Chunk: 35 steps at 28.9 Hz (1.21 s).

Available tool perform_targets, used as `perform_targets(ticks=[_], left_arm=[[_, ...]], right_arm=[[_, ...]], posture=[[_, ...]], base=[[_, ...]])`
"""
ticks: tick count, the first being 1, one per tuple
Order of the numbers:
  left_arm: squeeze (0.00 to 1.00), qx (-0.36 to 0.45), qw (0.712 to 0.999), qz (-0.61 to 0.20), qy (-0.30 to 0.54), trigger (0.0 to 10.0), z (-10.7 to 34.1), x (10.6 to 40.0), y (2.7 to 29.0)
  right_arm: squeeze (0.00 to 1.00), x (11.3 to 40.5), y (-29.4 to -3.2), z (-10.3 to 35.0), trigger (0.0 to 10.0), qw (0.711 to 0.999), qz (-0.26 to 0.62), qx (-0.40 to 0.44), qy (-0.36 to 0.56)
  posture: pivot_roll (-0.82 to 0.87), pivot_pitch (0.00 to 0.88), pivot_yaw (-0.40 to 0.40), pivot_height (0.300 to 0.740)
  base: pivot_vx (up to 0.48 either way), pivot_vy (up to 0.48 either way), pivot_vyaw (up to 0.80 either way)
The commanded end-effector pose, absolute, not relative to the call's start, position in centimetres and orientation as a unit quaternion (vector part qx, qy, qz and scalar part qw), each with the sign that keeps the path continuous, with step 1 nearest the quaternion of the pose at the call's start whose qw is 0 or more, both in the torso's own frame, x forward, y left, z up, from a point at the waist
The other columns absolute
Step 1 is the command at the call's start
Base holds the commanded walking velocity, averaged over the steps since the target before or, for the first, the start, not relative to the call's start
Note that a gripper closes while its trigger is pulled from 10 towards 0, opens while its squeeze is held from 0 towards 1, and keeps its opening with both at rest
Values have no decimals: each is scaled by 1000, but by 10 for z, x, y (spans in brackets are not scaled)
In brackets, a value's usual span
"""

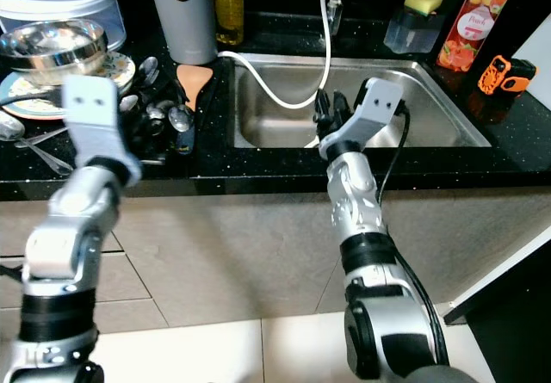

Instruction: Kitchen organization

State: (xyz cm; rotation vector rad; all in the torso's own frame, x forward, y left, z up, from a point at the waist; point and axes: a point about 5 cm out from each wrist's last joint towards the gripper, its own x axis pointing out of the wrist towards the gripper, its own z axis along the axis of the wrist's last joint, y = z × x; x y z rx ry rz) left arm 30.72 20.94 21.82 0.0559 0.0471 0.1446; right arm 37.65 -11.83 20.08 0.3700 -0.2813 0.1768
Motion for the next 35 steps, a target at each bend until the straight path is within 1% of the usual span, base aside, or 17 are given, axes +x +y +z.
perform_targets(ticks=[1,2,8,10,14,17,18,19,20,21,26,27,28,31,35], left_arm=[[0,23,997,63,43,10000,213,310,202],[0,28,997,63,46,10000,211,310,201],[0,-18,996,60,56,10000,204,311,197],[0,-15,995,85,59,10000,202,310,198],[0,-1,989,130,73,10000,201,310,209],[0,7,987,144,68,10000,204,311,215],[0,24,987,150,59,10000,208,311,220],[890,31,986,156,54,10000,211,311,225],[890,34,985,160,51,10000,213,312,228],[1000,39,985,162,48,10000,215,313,231],[1000,40,986,157,42,10000,221,316,232],[710,41,986,154,41,10000,224,317,230],[0,41,987,151,42,10000,224,318,229],[0,35,988,147,45,10000,223,318,229],[0,15,987,145,67,10000,220,320,237]], right_arm=[[0,376,-118,204,10000,969,89,180,-142],[0,376,-118,205,10000,969,89,180,-143],[0,375,-116,209,10000,968,96,180,-145],[0,374,-116,209,10000,969,98,179,-143],[0,373,-114,208,10000,969,100,179,-140],[0,372,-114,208,10000,969,101,179,-139],[0,372,-114,208,10000,969,102,179,-139],[0,372,-114,208,10000,969,102,178,-138],[0,373,-114,208,10000,969,103,178,-138],[0,373,-114,209,10000,969,103,178,-138],[0,372,-114,210,10000,969,102,179,-137],[0,372,-114,210,10000,969,102,179,-137],[0,372,-114,210,10000,969,101,179,-137],[0,371,-115,209,10000,969,100,179,-137],[0,371,-116,209,10000,969,98,179,-136]], posture=[[224,0,-86,740],[224,0,-86,740],[224,0,-86,740],[226,0,-87,740],[228,0,-91,740],[228,0,-91,740],[228,0,-92,740],[231,0,-94,740],[231,0,-94,740],[230,0,-94,740],[225,0,-94,740],[225,0,-94,740],[225,0,-94,740],[225,0,-94,740],[225,0,-94,740]], base=[[0,0,0],[0,0,0],[0,0,0],[0,0,0],[0,0,0],[0,0,0],[0,0,0],[0,0,0],[0,0,0],[0,0,0],[0,0,0],[0,0,0],[0,0,0],[0,0,0],[0,0,0]])
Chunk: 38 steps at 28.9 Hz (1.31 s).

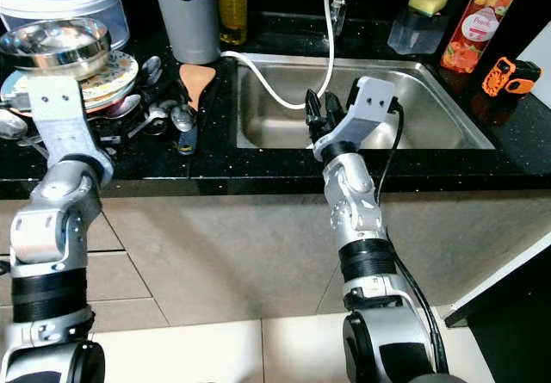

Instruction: Kitchen organization

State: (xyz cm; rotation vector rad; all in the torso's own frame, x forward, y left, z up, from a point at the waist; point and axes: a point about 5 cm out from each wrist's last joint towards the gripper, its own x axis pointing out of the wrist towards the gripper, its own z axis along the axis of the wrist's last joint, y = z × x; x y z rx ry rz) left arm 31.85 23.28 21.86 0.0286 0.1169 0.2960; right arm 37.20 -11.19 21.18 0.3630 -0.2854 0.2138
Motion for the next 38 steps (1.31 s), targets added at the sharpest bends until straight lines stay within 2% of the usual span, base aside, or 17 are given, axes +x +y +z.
perform_targets(ticks=[1,4,6,10,15,16,17,18,19,20,21,22,23,35,36,37,38], left_arm=[[0,11,987,143,76,10000,218,321,239],[0,-1,988,110,109,10000,211,326,243],[0,12,987,100,127,10000,213,330,256],[0,14,987,97,130,10000,213,331,259],[0,8,979,53,196,10000,207,332,273],[0,6,977,42,207,7529,203,331,273],[0,2,976,30,216,6196,199,330,271],[0,-1,975,23,221,6196,196,330,270],[0,-3,974,17,225,4745,194,329,268],[0,-7,973,10,230,3765,191,329,267],[0,-14,972,1,237,1765,188,328,265],[0,-19,970,-6,241,1765,185,328,264],[0,-23,969,-17,247,0,181,327,261],[0,-16,968,-36,247,0,180,328,262],[0,-8,972,-35,234,2314,183,329,261],[0,5,976,-34,214,7294,188,330,260],[0,5,976,-34,214,7294,188,330,260]], right_arm=[[0,371,-116,209,10000,969,97,179,-136],[0,371,-115,211,10000,969,99,180,-136],[0,371,-114,213,10000,969,101,178,-138],[0,371,-114,213,10000,969,101,178,-138],[0,370,-115,214,10000,969,99,178,-140],[0,369,-116,214,10000,969,97,178,-140],[0,369,-116,214,10000,969,96,179,-141],[0,369,-116,214,10000,969,96,179,-141],[0,369,-116,214,10000,969,95,179,-141],[0,369,-117,214,10000,969,95,179,-140],[0,369,-117,214,10000,969,94,179,-141],[0,369,-117,214,10000,969,94,179,-141],[0,369,-117,214,10000,969,93,179,-141],[0,369,-116,215,10000,969,95,180,-139],[0,369,-116,215,10000,969,95,180,-139],[0,369,-116,215,10000,969,95,180,-139],[0,369,-116,215,10000,969,95,180,-139]], posture=[[225,0,-94,740],[221,0,-92,740],[221,0,-92,740],[221,0,-92,740],[216,2,-86,740],[213,3,-83,740],[213,3,-83,740],[213,3,-83,740],[212,3,-82,740],[212,3,-82,740],[212,4,-81,740],[211,4,-80,740],[212,4,-82,740],[213,3,-85,740],[213,3,-85,740],[213,3,-85,740],[213,3,-85,740]], base=[[0,0,0],[0,0,0],[0,0,0],[0,0,0],[0,0,0],[0,0,0],[0,0,0],[0,0,0],[0,0,0],[0,0,0],[0,0,0],[0,0,0],[0,0,0],[0,0,0],[0,0,0],[0,0,0],[0,0,0]])
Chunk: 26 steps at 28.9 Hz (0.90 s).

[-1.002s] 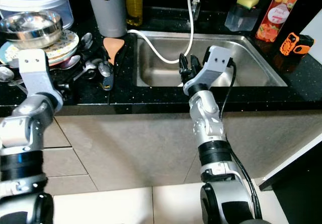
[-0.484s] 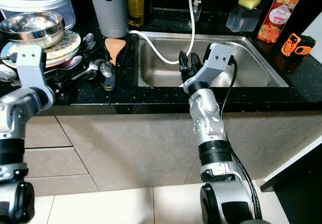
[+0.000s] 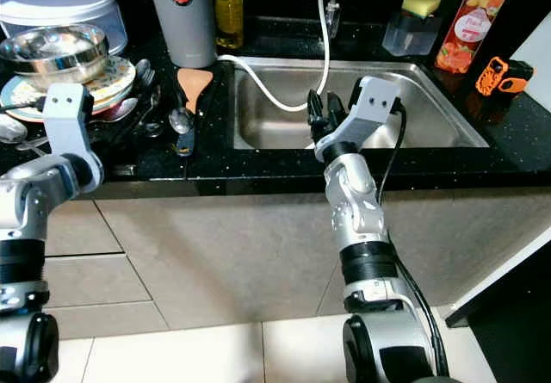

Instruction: Kitchen organization

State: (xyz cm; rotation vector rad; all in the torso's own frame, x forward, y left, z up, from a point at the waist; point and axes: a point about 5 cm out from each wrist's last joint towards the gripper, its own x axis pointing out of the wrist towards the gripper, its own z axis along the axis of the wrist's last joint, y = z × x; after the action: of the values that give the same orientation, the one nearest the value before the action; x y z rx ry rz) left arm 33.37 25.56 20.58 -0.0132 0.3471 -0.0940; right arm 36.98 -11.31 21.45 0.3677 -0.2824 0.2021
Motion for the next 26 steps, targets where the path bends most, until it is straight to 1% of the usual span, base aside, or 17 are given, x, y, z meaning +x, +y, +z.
perform_targets(ticks=[1,3,7,11,12,13,14,20,21,23,24,25,26], left_arm=[[0,17,983,-31,180,10000,197,331,259],[0,35,992,-22,121,10000,214,333,255],[0,64,996,8,56,10000,231,332,246],[0,72,996,23,46,10000,233,331,243],[0,88,994,53,36,10000,228,328,228],[0,88,994,53,36,10000,228,328,228],[0,98,993,58,29,10000,227,327,222],[0,123,992,35,15,10000,226,329,208],[0,123,992,21,16,10000,225,329,205],[0,180,983,-26,6,10000,227,332,195],[0,180,983,-26,6,10000,227,332,195],[0,202,979,-39,2,10000,227,333,192],[0,202,979,-39,2,10000,227,333,192]], right_arm=[[0,369,-116,215,10000,969,95,180,-139],[0,369,-115,216,10000,969,95,180,-139],[0,370,-116,216,10000,969,95,180,-140],[0,369,-116,216,10000,969,95,180,-141],[0,370,-117,217,10000,969,94,180,-142],[0,370,-117,217,10000,969,94,180,-142],[0,370,-117,217,10000,969,94,179,-142],[0,370,-112,219,10000,967,109,181,-142],[0,370,-108,220,10000,965,123,184,-140],[0,363,-84,225,10000,938,220,243,-110],[0,363,-84,225,10000,938,220,243,-110],[0,359,-76,227,10000,925,257,261,-98],[0,359,-76,227,10000,925,257,261,-98]], posture=[[213,3,-85,740],[213,3,-85,740],[213,0,-88,740],[213,0,-88,740],[210,0,-88,740],[210,0,-88,740],[213,0,-90,740],[218,0,-97,740],[218,0,-98,740],[214,0,-99,740],[214,0,-99,740],[214,0,-99,740],[214,0,-99,740]], base=[[0,0,0],[0,0,0],[0,0,0],[0,0,0],[0,0,0],[0,0,0],[0,0,0],[0,0,0],[0,0,0],[0,0,0],[0,0,0],[0,0,0],[0,0,0]])
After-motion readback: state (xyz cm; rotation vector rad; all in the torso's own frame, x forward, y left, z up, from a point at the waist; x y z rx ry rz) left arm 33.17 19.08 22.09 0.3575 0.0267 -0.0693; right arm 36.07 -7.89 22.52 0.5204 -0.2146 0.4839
